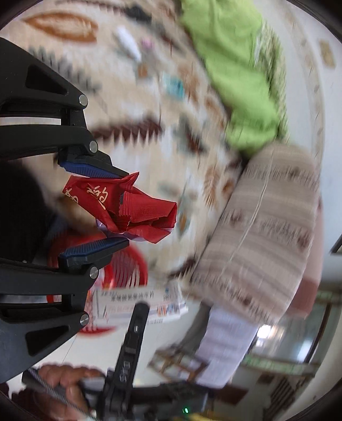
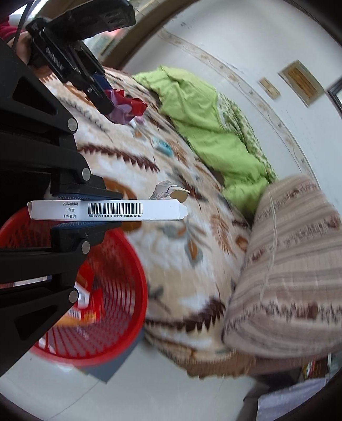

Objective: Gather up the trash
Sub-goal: 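Carry red bag and white box to the red basket and release both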

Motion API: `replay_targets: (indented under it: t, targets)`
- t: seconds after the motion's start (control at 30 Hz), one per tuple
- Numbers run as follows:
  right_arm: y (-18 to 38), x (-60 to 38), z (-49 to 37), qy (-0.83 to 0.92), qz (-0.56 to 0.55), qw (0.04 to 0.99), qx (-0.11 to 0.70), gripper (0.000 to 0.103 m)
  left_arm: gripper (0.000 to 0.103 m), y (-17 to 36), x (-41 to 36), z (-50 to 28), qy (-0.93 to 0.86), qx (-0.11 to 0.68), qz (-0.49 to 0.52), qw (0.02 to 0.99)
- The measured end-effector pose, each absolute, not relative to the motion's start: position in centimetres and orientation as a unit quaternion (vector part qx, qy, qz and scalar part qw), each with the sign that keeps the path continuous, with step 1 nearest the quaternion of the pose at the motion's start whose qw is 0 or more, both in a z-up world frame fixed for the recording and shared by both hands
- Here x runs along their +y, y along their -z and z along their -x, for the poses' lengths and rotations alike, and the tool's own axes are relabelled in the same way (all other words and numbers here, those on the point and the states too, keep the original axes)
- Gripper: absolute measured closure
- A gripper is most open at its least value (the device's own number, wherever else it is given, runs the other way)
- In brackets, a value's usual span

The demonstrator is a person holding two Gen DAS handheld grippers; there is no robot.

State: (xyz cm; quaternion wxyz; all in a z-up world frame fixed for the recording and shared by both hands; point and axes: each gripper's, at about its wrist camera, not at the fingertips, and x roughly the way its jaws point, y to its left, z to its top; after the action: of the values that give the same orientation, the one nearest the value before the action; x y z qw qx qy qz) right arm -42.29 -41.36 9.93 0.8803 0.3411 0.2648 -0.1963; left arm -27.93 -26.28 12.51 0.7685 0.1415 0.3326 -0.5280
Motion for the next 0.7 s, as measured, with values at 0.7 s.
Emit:
replay_targets:
  t: [0.7]
  targets:
    - [-9.9,-43.6,43.9,0.244,-0.341,0.867,0.269,0.078,0.042,-11.6,-28.8,27.5,0.55,0.374,-0.136,0.734]
